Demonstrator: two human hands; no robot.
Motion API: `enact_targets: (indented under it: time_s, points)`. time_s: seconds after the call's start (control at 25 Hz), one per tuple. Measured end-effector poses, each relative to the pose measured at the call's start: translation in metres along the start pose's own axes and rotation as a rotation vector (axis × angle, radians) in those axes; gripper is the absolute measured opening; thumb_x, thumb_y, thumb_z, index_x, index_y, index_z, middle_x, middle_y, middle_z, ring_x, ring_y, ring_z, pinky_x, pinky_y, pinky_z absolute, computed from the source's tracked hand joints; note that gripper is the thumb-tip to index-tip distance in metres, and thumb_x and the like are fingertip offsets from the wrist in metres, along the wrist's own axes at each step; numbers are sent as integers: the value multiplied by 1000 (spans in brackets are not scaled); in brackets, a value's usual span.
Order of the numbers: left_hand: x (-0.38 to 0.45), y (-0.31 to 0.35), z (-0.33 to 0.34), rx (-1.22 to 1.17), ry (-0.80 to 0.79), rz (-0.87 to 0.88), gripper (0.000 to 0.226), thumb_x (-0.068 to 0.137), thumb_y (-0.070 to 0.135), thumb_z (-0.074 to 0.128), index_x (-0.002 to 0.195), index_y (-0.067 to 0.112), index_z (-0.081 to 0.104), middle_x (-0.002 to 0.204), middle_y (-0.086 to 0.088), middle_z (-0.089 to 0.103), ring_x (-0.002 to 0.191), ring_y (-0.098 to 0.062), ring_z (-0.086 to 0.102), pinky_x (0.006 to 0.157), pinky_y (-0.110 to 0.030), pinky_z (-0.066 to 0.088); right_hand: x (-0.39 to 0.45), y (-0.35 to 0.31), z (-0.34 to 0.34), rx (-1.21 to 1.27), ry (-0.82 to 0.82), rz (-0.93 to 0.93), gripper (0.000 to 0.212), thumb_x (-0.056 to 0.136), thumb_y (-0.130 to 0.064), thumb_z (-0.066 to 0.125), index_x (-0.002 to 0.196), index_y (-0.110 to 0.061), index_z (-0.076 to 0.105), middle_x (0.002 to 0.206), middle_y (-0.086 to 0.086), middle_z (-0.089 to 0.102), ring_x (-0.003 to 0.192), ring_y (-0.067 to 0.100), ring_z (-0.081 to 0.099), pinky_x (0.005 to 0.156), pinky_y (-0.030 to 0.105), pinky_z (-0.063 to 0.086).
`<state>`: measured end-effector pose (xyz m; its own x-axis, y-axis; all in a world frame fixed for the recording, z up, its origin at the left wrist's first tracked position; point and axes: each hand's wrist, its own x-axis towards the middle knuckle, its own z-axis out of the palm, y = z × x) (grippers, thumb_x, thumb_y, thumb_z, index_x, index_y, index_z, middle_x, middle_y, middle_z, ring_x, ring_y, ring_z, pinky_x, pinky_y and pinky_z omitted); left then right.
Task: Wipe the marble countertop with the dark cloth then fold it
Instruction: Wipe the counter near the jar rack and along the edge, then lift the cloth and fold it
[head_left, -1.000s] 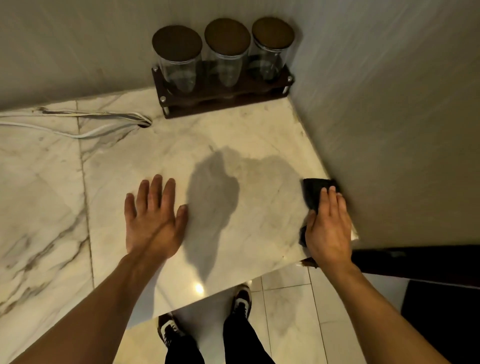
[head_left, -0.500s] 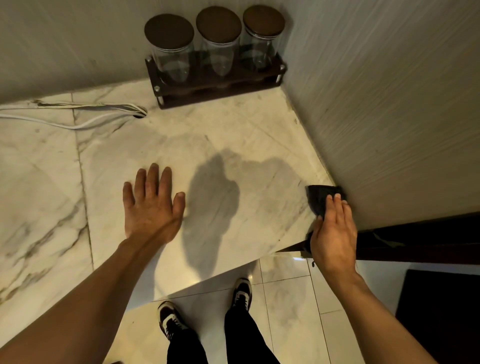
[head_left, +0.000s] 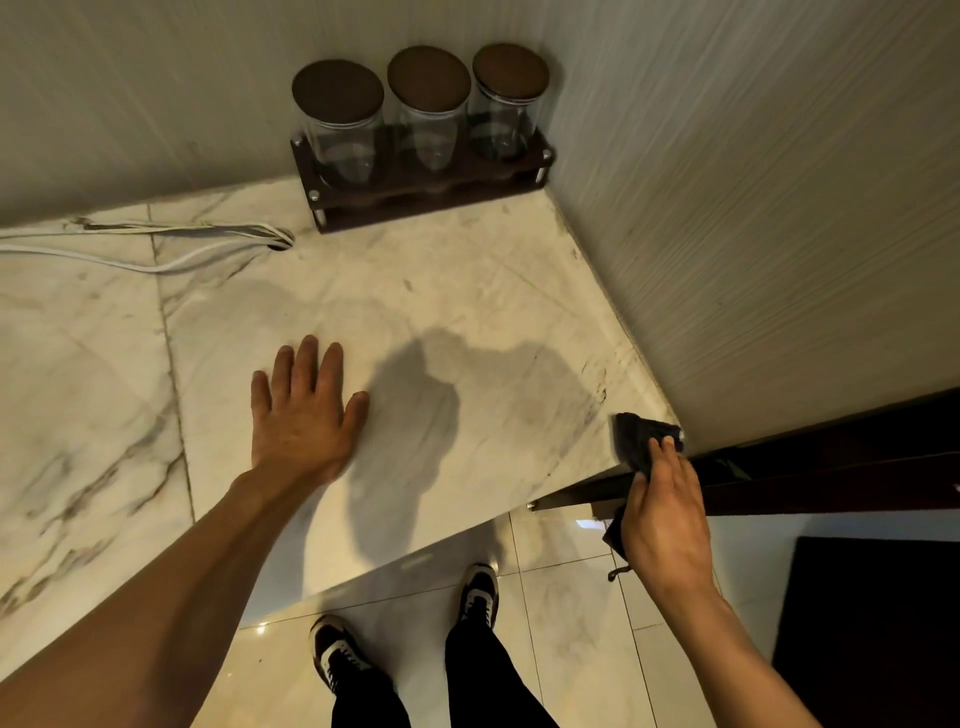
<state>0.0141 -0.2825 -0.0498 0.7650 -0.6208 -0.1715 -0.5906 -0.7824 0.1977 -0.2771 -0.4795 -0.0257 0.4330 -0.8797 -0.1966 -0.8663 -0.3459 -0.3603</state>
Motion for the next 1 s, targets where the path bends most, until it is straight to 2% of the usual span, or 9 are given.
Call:
enact_targets:
  time_s: [0.16, 0.28, 0.36, 0.52, 0.64, 0.72, 0.8, 0.88, 1.0]
  points:
    - [-15, 2, -14, -10, 25, 39, 64, 93, 48, 28, 147, 15, 27, 159, -15, 18, 145, -37, 11, 116, -55, 9, -23, -6, -10, 105, -112, 56, 46, 99, -16, 36, 145, -9, 33, 151, 13, 38, 139, 28, 32, 114, 40, 28]
    - [-36, 14, -24, -95, 43, 61, 60, 95, 43, 37, 148, 16, 29, 159, -13, 20, 146, -36, 13, 117, -51, 10, -46, -14, -16, 243, -304, 216, 39, 101, -22, 33, 139, -17, 42, 112, 15, 63, 99, 30, 62, 84, 42, 51]
    - [-51, 22, -31, -167, 23, 75, 62, 94, 46, 34, 149, 18, 27, 160, -10, 20, 146, -32, 15, 118, -45, 12, -58, -24, -26, 491, -464, 415, 30, 102, -22, 33, 124, -13, 51, 91, 13, 64, 83, 29, 62, 74, 42, 51]
    - [-85, 49, -54, -520, -102, 65, 57, 95, 41, 44, 147, 18, 33, 152, -4, 37, 136, -20, 37, 110, -25, 25, -80, -38, -50, 1043, -719, 850, 30, 89, -24, 55, 97, 1, 69, 82, 22, 71, 80, 36, 62, 67, 38, 47]
    - [-106, 72, -77, -814, -379, -60, 41, 94, 42, 47, 133, 31, 48, 135, 8, 53, 115, -8, 52, 88, -12, 38, -88, -52, -58, 1179, -801, 816, 34, 73, -24, 66, 82, 7, 75, 78, 24, 72, 77, 38, 66, 72, 40, 48]
    - [-112, 76, -88, -985, -572, -108, 26, 93, 45, 47, 115, 34, 57, 123, 7, 61, 108, -11, 59, 93, -24, 47, -88, -66, -63, 1221, -838, 770, 33, 72, -24, 66, 82, 6, 75, 84, 24, 73, 73, 36, 71, 77, 40, 48]
    - [-115, 70, -99, -1170, -712, -145, 37, 90, 50, 51, 111, 23, 66, 117, -3, 69, 108, -20, 64, 100, -37, 48, -87, -81, -71, 1298, -892, 718, 30, 74, -21, 64, 80, 6, 76, 85, 25, 73, 68, 35, 72, 77, 40, 47]
    - [-118, 60, -111, -1298, -771, -186, 46, 90, 49, 54, 111, 11, 69, 112, -9, 72, 106, -23, 66, 94, -36, 51, -86, -99, -78, 1308, -939, 668, 28, 72, -20, 66, 81, 4, 76, 87, 24, 73, 67, 35, 72, 76, 41, 47]
    - [-119, 46, -128, -1357, -736, -196, 35, 90, 35, 58, 102, 4, 70, 101, -10, 74, 95, -20, 69, 80, -29, 52, -89, -124, -85, 1360, -1066, 629, 29, 76, -24, 65, 81, 3, 74, 84, 22, 72, 69, 33, 71, 78, 39, 51]
